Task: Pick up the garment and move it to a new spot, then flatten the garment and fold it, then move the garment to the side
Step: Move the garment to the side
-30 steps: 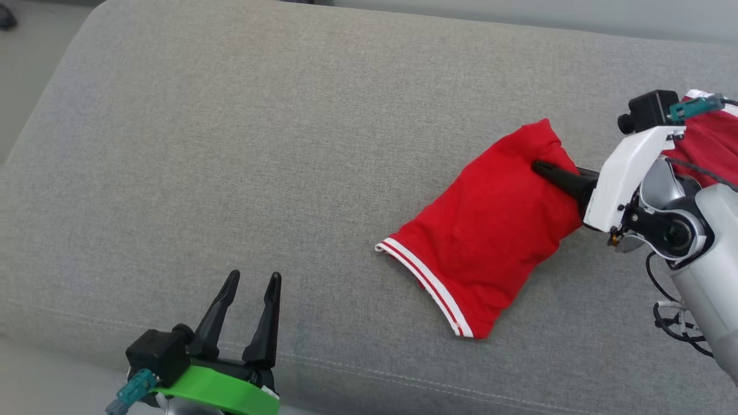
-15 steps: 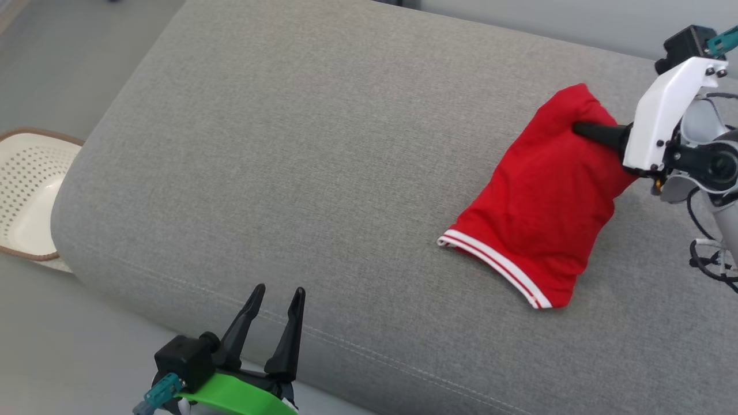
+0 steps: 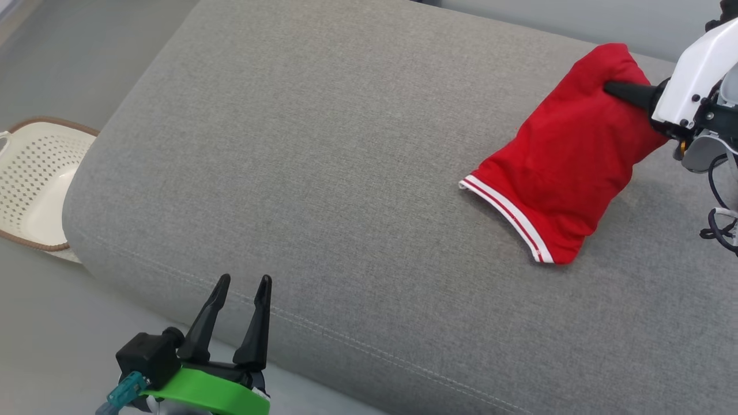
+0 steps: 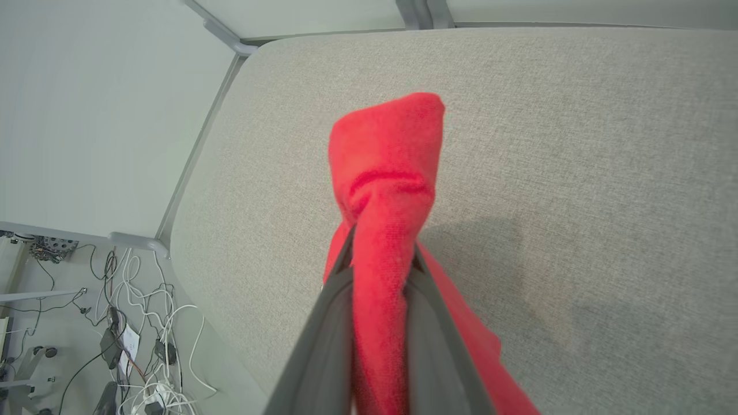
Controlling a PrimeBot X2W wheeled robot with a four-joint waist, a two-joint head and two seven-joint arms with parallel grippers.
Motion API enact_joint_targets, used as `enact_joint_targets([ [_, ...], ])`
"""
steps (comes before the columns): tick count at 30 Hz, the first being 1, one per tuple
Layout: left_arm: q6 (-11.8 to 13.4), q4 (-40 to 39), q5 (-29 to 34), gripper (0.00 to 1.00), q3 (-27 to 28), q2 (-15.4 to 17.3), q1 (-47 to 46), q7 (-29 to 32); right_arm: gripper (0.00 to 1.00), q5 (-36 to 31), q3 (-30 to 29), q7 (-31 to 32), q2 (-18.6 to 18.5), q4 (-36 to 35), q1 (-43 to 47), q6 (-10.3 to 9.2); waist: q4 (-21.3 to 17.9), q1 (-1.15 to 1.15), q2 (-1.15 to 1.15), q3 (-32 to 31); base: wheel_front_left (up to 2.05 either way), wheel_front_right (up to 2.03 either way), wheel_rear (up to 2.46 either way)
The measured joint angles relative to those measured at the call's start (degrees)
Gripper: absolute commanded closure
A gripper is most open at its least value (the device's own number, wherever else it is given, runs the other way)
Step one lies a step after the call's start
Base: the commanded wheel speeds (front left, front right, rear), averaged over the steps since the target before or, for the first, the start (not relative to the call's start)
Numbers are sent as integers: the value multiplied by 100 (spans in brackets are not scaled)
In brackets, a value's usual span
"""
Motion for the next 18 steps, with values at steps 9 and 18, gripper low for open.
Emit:
enact_joint_targets([
  [9, 0, -204, 0, 0, -4, 137, -9, -1, 100, 1, -326, -271, -134, -89, 1, -102, -600, 0, 0, 250, 0, 0, 0],
  [18, 0, -401, 1, 0, 51, 335, -76, -1, 100, 43, -721, -765, -68, -199, 1, -160, -1260, 0, 0, 625, 0, 0, 0],
])
